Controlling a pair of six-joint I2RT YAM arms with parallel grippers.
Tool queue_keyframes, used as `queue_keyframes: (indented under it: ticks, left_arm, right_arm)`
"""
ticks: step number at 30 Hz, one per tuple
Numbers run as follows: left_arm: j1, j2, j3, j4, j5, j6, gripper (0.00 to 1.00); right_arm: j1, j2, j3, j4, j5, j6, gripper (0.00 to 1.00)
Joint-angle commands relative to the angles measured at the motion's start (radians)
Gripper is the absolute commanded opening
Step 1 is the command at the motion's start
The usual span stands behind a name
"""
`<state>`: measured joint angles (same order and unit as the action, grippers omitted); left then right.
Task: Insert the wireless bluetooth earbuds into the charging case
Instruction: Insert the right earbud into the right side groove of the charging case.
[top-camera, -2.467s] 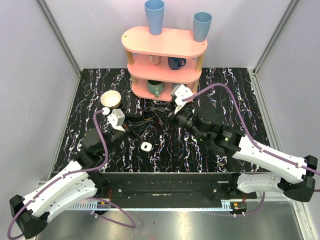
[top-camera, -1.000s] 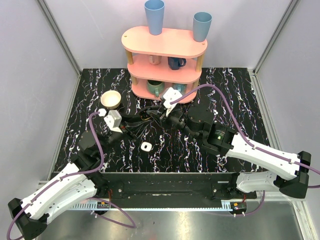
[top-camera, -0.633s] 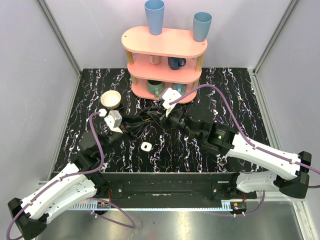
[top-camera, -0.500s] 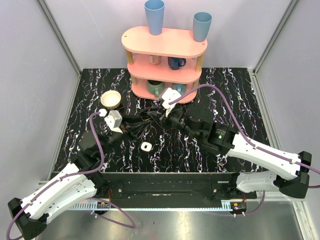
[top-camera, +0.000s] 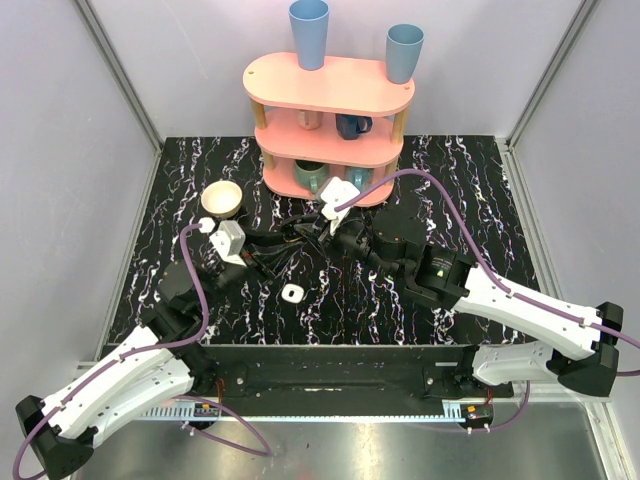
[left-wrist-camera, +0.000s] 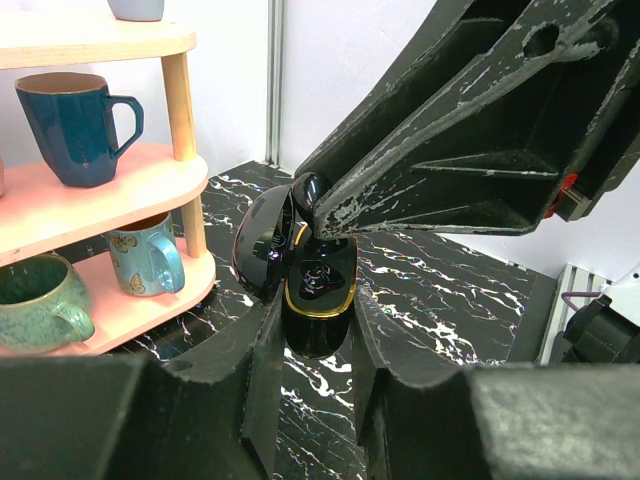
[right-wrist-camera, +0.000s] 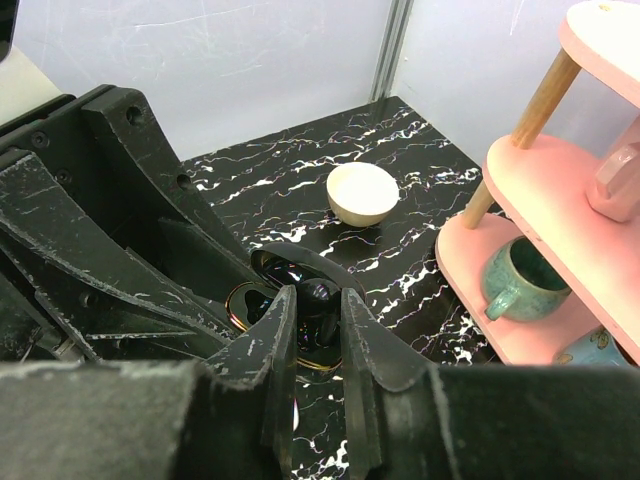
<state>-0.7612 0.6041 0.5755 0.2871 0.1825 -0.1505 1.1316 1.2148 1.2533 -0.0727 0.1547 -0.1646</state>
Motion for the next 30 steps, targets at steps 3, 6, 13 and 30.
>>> queue_keyframes:
  ticks: [3,6,13,30]
  left_arm:
    - [0.002,0.0,0.04,0.106,-0.023,-0.001,0.0]
    - [0.002,-0.004,0.04,0.113,-0.026,0.002,0.0]
    - [0.002,0.006,0.037,0.109,0.001,0.014,0.0]
    - [0.002,0.002,0.029,0.1,0.012,0.008,0.0]
  right_arm:
    - [0.008,0.0,0.026,-0.019,-0.01,-0.021,0.17]
    - [0.008,0.005,0.029,-0.025,-0.017,-0.021,0.17]
    - [0.008,0.018,0.052,-0.018,0.019,-0.044,0.16]
    - [0.008,-0.001,0.031,0.106,0.037,-0.027,0.16]
